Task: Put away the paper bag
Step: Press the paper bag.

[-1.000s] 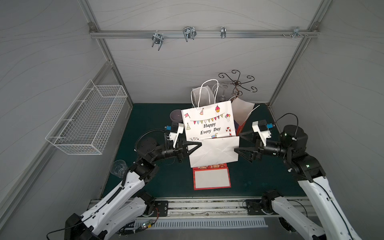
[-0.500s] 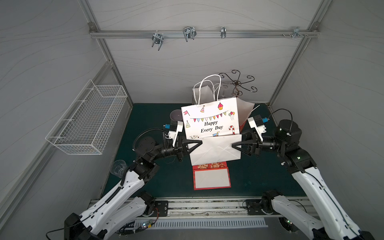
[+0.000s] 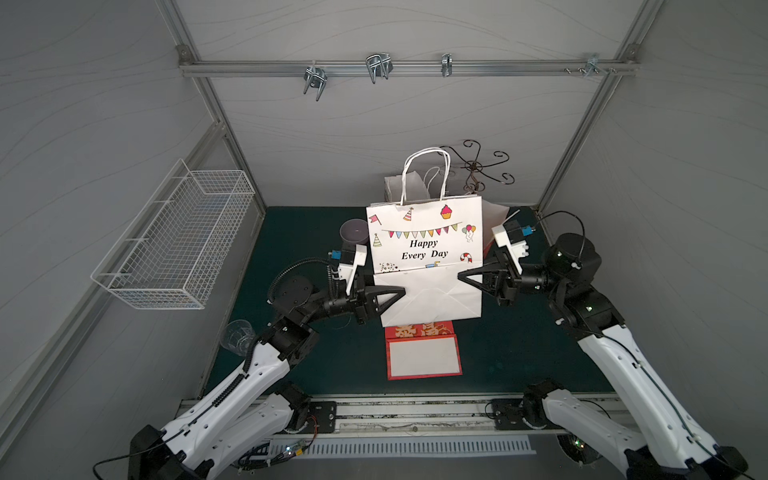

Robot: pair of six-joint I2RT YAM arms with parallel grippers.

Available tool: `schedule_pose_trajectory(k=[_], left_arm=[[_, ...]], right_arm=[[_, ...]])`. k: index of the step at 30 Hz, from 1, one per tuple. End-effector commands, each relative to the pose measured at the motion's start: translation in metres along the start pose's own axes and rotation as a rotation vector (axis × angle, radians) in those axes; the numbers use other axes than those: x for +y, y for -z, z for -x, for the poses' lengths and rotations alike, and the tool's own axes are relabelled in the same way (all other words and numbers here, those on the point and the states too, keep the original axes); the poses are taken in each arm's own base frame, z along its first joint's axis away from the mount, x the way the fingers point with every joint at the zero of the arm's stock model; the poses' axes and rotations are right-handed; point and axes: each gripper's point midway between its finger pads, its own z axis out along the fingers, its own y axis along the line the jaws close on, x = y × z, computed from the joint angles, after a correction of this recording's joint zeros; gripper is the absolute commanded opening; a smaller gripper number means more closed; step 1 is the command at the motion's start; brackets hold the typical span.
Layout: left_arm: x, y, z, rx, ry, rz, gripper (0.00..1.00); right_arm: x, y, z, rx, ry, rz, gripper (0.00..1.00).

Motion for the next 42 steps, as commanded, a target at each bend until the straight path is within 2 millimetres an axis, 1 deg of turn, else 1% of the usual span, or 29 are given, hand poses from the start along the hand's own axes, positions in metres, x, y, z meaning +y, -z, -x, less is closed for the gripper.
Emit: schedule_pose_trajectory(k=[1,3,6,9,10,15,16,17,18,19,20,22,25,27,29,30,36,37,38,39,40,42], left_arm=[[-0.005,0.006,-0.005,-0.014,0.014,-0.014,0.47],[-0.006,0.009,-0.010,-0.013,0.021,-0.012,0.40],[-0.007,0.012,-0.012,-0.015,0.021,-0.012,0.22],[-0.009,0.013,-0.011,-0.024,0.007,-0.013,0.02],[-0.009,0.013,-0.009,-0.028,0.001,-0.012,0.00],[-0.013,0.012,0.002,-0.058,-0.032,-0.014,0.00],[-0.013,0.012,0.006,-0.068,-0.037,-0.010,0.02],[-0.013,0.012,0.010,-0.080,-0.042,-0.001,0.18],[-0.013,0.012,0.013,-0.094,-0.048,0.006,0.29],[-0.014,0.013,0.017,-0.107,-0.058,0.009,0.34],[-0.015,0.013,0.021,-0.118,-0.069,0.010,0.34],[-0.018,0.014,0.027,-0.139,-0.084,0.009,0.33],[-0.021,0.014,0.035,-0.165,-0.095,0.001,0.27],[-0.023,0.013,0.039,-0.177,-0.096,-0.011,0.17],[-0.025,0.011,0.042,-0.185,-0.095,-0.027,0.05],[-0.026,0.011,0.043,-0.190,-0.094,-0.032,0.01],[-0.028,0.012,0.048,-0.208,-0.101,-0.034,0.00],[-0.028,0.012,0.050,-0.214,-0.101,-0.028,0.15],[-0.028,0.013,0.052,-0.222,-0.103,-0.023,0.23],[-0.029,0.014,0.054,-0.229,-0.109,-0.021,0.24],[-0.030,0.014,0.056,-0.234,-0.116,-0.022,0.23],[-0.032,0.014,0.058,-0.238,-0.126,-0.024,0.13]], right_arm=[[0.006,0.002,0.012,-0.021,0.053,-0.010,0.00],[0.006,0.002,0.010,-0.017,0.051,-0.007,0.00],[0.005,0.002,0.006,-0.007,0.046,-0.007,0.00],[0.007,0.002,0.003,0.004,0.042,0.009,0.00],[0.008,0.002,0.001,0.010,0.040,0.015,0.00],[0.014,0.003,-0.005,0.031,0.039,0.041,0.00],[0.016,0.004,-0.006,0.035,0.037,0.045,0.00],[0.017,0.004,-0.006,0.037,0.037,0.048,0.00],[0.018,0.005,-0.007,0.039,0.036,0.049,0.00],[0.018,0.005,-0.008,0.042,0.031,0.052,0.00],[0.019,0.006,-0.009,0.046,0.029,0.052,0.00],[0.018,0.006,-0.012,0.053,0.021,0.051,0.00],[0.018,0.006,-0.017,0.061,0.008,0.056,0.00],[0.017,0.006,-0.020,0.067,0.001,0.057,0.00],[0.016,0.006,-0.023,0.073,-0.007,0.056,0.00],[0.016,0.006,-0.024,0.075,-0.011,0.057,0.00],[0.018,0.007,-0.029,0.087,-0.016,0.064,0.00],[0.018,0.007,-0.029,0.089,-0.018,0.063,0.00],[0.018,0.007,-0.030,0.090,-0.020,0.065,0.00],[0.019,0.007,-0.030,0.091,-0.020,0.067,0.00],[0.018,0.008,-0.031,0.093,-0.023,0.066,0.00],[0.019,0.008,-0.032,0.097,-0.029,0.068,0.00]])
